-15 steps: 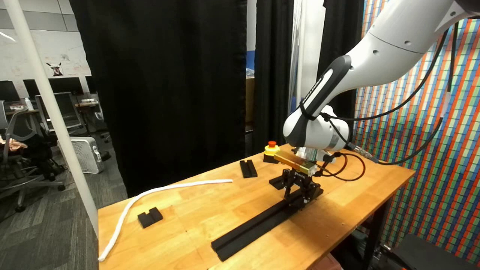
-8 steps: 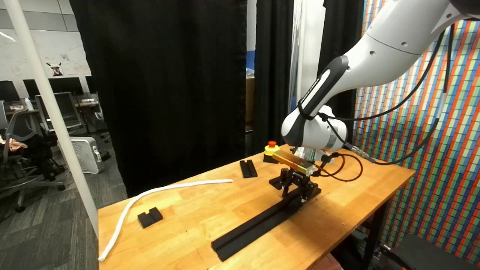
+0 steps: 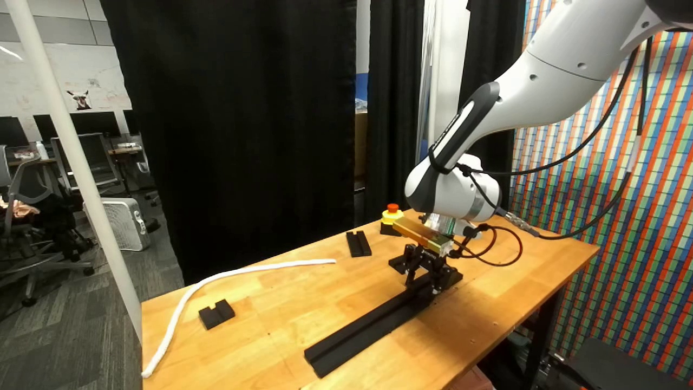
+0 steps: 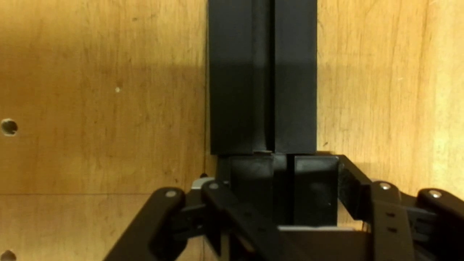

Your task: Connect the back pads

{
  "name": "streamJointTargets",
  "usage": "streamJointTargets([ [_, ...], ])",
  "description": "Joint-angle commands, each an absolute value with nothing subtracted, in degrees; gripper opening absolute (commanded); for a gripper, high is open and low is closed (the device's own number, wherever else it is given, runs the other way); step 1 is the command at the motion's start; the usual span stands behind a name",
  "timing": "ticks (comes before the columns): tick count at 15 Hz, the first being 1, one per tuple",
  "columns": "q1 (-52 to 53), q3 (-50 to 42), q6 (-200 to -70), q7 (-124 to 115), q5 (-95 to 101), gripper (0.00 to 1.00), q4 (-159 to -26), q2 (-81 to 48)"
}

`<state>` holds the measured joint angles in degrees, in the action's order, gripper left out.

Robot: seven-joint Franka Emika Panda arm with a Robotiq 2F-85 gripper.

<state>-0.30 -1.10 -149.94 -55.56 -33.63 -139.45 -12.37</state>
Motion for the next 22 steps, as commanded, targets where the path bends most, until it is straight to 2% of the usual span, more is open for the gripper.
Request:
streamJointTargets([
  [1, -0.2, -0.5, -150.8, -55.0, -35.5, 0.45, -140.5, -11.8],
  [22, -0.4, -2.2, -149.7, -56.6, -32.8, 0.45, -142.5, -9.6],
])
